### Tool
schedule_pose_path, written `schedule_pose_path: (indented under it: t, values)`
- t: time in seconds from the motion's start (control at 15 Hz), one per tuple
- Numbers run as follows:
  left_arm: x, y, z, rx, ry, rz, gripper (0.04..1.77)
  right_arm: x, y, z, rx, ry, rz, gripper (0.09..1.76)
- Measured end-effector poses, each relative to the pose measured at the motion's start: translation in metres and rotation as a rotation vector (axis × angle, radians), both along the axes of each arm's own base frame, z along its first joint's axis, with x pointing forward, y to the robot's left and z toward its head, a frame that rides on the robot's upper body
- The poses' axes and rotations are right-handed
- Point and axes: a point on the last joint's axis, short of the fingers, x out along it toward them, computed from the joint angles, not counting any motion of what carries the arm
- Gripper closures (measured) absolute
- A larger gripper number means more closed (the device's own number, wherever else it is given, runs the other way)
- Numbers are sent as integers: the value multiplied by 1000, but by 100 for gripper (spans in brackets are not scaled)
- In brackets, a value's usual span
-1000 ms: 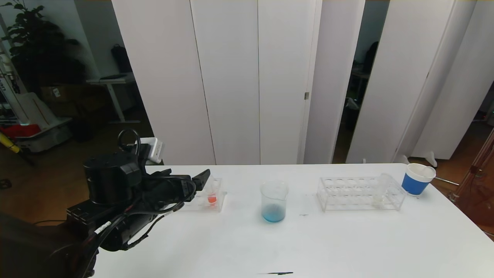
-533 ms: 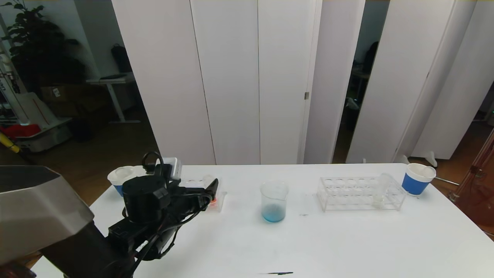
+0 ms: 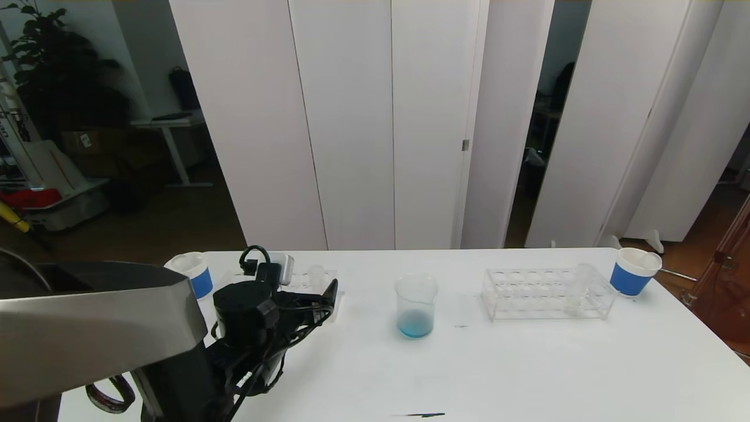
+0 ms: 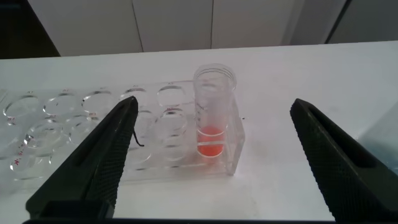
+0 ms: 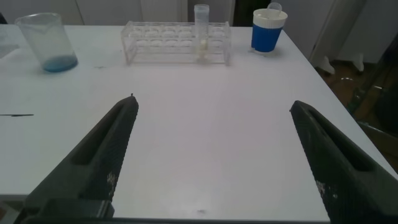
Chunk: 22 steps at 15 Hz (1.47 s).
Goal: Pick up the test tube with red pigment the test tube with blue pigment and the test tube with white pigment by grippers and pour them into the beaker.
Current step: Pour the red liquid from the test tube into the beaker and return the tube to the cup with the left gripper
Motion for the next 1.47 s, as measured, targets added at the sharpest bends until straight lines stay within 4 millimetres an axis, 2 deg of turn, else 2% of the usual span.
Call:
schedule_pose_path:
  t: [0.73, 1.07, 1.13, 1.2, 1.27, 1.33, 1.4, 1.47]
  values:
    - [44, 0, -23, -12, -33, 60, 6, 0, 0, 0, 0, 0, 0, 10]
    - [50, 1, -30, -9, -25, 68, 6, 0, 0, 0, 0, 0, 0, 10]
    - [51, 0, -30, -8, -26, 67, 13, 0, 0, 0, 0, 0, 0, 10]
    - [51, 0, -30, -5, -23, 65, 34, 0, 0, 0, 0, 0, 0, 10]
    - [51, -1, -31, 0, -12, 62, 69, 0, 0, 0, 0, 0, 0, 10]
    - [52, -3, -31, 0, -11, 52, 117, 0, 0, 0, 0, 0, 0, 10]
    - [52, -2, -31, -1, -11, 53, 136, 0, 0, 0, 0, 1, 0, 10]
    - [53, -2, -31, -1, -12, 53, 129, 0, 0, 0, 0, 0, 0, 10]
